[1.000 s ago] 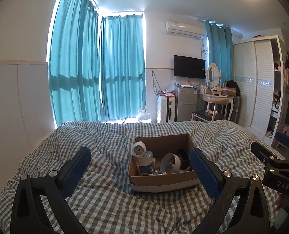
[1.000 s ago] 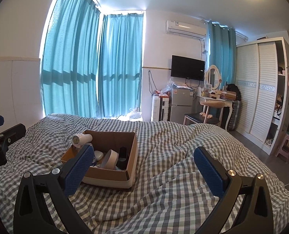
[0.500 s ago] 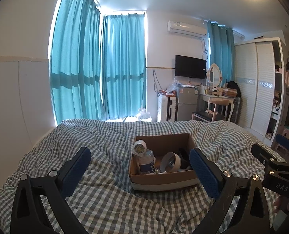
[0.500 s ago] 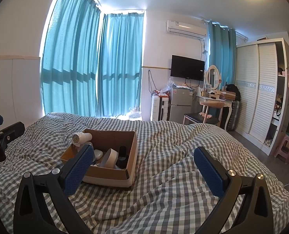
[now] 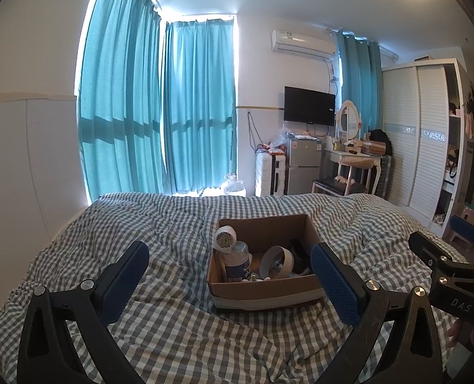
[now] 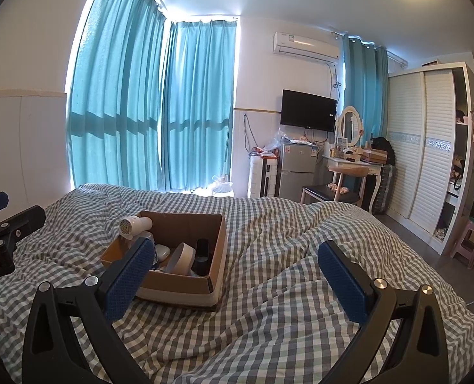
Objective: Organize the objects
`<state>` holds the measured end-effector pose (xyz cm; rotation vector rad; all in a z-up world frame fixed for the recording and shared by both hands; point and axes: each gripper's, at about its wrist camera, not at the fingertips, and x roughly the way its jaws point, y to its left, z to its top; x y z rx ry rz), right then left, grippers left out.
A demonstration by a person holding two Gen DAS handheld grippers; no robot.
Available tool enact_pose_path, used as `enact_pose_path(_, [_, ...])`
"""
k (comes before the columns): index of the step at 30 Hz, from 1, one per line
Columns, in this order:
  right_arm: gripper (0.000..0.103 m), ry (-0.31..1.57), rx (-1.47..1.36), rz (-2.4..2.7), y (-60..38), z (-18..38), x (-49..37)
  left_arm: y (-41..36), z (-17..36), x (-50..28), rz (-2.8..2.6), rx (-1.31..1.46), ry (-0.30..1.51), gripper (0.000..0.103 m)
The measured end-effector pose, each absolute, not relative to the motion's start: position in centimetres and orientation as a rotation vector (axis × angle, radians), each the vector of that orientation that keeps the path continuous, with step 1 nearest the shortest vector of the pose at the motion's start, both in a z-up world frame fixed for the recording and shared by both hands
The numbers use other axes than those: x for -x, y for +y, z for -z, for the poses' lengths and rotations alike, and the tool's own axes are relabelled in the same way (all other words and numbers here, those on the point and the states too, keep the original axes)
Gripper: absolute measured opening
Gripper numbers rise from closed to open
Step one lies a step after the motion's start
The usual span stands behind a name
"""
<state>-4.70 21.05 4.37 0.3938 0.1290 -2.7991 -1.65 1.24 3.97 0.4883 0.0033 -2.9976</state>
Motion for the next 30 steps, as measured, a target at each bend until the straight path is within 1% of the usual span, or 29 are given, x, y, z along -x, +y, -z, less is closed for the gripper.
enact_pose_path(7, [0.103,0.139,-0.391,2.797,20.96,-4.39,4.56,1.19,-3.91,1.61,2.999,-0.489,0.008,0.103])
enact_pose_path(15, [0.103,0.164,-0.388,2.795,20.73,-4.41,4.43,1.68,-3.64,1.66,3.009,-0.498,-0.036,0.103])
enact_pose_path(30, [0.103,0.178,-0.399,2.792,20.52,-4.13,4.45,1.23,-3.61,1.51,2.980,-0.481,-0.018,0.103])
